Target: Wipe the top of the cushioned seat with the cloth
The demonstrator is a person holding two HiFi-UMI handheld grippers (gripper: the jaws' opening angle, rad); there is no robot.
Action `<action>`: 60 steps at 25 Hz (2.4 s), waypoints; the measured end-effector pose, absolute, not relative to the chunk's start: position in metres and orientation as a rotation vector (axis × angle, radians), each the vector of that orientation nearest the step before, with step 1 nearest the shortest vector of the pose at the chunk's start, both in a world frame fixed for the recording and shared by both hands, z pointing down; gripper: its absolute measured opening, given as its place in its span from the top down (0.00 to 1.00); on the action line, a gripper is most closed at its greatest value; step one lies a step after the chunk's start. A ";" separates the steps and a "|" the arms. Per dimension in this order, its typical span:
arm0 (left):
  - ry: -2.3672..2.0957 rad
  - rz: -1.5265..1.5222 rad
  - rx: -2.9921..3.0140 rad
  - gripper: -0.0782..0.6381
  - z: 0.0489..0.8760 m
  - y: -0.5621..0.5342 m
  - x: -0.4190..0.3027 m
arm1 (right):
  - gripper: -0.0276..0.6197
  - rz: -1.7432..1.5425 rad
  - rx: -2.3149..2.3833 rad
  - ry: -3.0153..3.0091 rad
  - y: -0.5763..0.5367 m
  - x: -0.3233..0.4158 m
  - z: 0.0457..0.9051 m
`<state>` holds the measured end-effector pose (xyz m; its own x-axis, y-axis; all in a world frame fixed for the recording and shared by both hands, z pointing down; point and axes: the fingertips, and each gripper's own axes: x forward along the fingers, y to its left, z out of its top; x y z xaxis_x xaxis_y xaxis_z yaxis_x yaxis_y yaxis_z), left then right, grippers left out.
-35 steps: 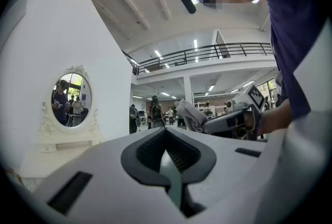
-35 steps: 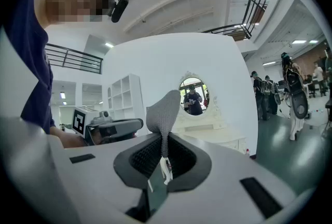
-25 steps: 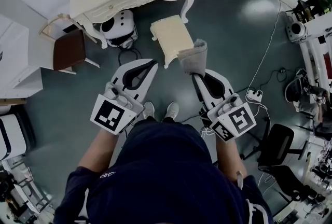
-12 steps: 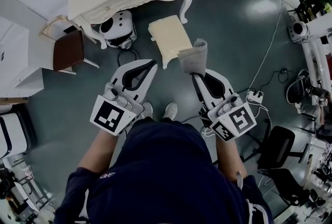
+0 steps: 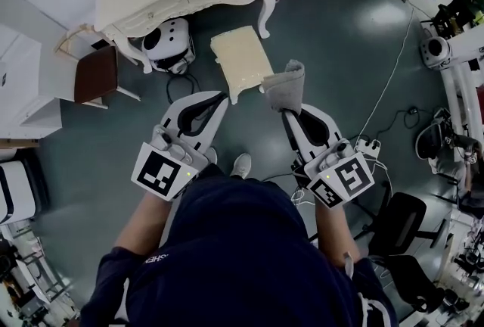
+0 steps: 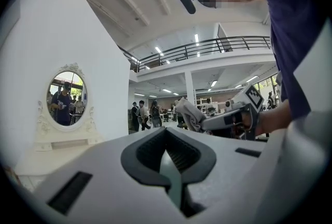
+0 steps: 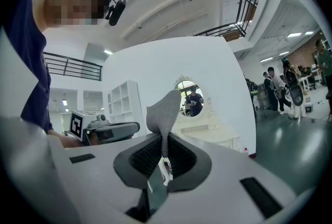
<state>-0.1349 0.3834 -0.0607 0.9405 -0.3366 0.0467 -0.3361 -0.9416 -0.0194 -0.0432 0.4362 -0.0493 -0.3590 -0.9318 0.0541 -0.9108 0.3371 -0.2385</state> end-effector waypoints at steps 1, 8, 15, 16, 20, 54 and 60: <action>0.539 -0.079 -3.083 0.88 -0.061 0.384 -0.133 | 0.90 -0.350 -1.719 2.494 0.437 -0.041 -0.049; 0.544 -0.092 -3.078 0.88 -0.058 0.382 -0.123 | 0.90 -0.367 -1.715 2.487 0.435 -0.028 -0.043; 0.558 -0.088 -3.083 0.88 -0.051 0.365 -0.123 | 0.90 -0.383 -1.714 2.499 0.419 -0.026 -0.035; 0.559 -0.087 -3.086 0.88 -0.050 0.364 -0.122 | 0.90 -0.385 -1.716 2.503 0.418 -0.026 -0.034; 0.558 -0.084 -3.097 0.88 -0.045 0.352 -0.117 | 0.90 -0.400 -1.723 2.512 0.408 -0.022 -0.029; 0.471 -0.241 -3.264 0.88 0.029 0.055 -0.114 | 0.90 -0.657 -1.827 2.492 0.117 -0.026 0.033; 0.488 -0.288 -3.283 0.88 0.054 0.021 -0.116 | 0.90 -0.723 -1.836 2.500 0.084 -0.025 0.055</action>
